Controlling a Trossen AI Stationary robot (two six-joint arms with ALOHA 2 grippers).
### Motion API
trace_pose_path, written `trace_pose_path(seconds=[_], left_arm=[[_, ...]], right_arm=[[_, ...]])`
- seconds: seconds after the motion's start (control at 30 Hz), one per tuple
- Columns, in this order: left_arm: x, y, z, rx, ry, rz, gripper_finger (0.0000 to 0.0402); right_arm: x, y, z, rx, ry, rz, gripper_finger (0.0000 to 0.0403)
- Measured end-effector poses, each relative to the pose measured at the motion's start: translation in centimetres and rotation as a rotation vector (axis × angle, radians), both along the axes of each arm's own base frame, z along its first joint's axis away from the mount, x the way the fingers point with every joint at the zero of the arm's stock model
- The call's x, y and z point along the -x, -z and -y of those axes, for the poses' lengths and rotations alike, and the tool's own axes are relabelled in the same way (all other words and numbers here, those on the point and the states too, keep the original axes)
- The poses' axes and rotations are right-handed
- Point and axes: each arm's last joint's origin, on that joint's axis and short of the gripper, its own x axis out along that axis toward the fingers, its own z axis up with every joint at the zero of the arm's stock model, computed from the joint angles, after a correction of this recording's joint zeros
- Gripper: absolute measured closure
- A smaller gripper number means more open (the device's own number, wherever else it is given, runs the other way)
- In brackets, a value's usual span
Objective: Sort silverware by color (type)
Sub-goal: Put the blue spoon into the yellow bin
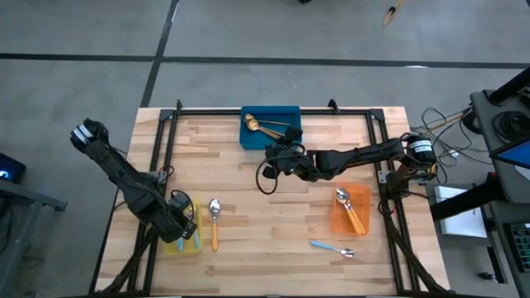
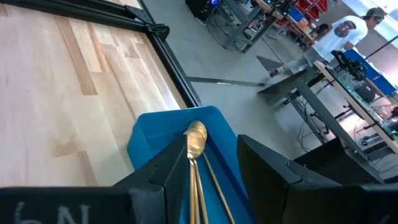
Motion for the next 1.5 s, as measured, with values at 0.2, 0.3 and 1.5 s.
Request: trace_pose_path(seconds=[0.2, 0.3, 1.5], left_arm=[[-0.4, 1.2, 0.5, -0.053, -0.012, -0.061, 0.0273], [-0.6, 1.8, 0.6, -0.079, -0.013, -0.085, 0.0264], [-1.8, 3.8, 2.1, -0.161, -0.049, -0.195, 0.0366]], right_arm=[[0.0, 0.0, 0.7, 0.006, 0.016, -0.006, 0.0271], [0.0, -0.1, 0.9, 0.006, 0.021, -0.004, 0.0271], [0.1, -0.1, 1.3, 0.011, 0.027, -0.007, 0.0271]])
